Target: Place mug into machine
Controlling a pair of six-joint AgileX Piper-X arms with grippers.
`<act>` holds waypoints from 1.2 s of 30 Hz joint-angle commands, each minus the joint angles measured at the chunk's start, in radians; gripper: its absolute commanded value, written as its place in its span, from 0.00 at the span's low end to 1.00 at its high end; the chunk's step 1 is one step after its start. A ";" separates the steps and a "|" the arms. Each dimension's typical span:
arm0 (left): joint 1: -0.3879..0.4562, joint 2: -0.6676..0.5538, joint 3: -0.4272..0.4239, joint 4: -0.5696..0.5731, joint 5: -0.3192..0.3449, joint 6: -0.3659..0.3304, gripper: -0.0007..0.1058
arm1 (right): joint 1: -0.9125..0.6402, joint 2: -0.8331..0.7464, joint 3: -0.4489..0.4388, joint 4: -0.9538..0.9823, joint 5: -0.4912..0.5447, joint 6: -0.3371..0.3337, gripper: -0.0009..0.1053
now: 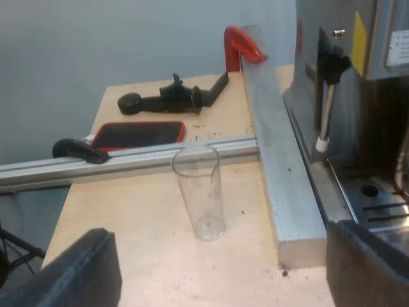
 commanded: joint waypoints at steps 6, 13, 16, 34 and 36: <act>-0.001 -0.136 0.114 -0.072 -0.012 -0.005 0.65 | -0.001 -0.045 0.099 -0.009 -0.014 -0.013 0.59; -0.001 -0.136 0.163 -0.054 -0.012 -0.005 0.65 | -0.001 -0.045 0.168 -0.005 -0.013 -0.013 0.59; -0.001 -0.136 0.166 -0.054 -0.009 -0.005 0.65 | -0.001 -0.043 0.184 -0.013 -0.020 -0.013 0.59; -0.001 -0.136 0.194 -0.108 0.038 -0.006 0.65 | -0.001 -0.043 0.184 -0.013 -0.029 -0.013 0.59; -0.001 -0.136 0.194 -0.108 0.038 -0.006 0.65 | -0.001 -0.043 0.184 -0.013 -0.029 -0.013 0.59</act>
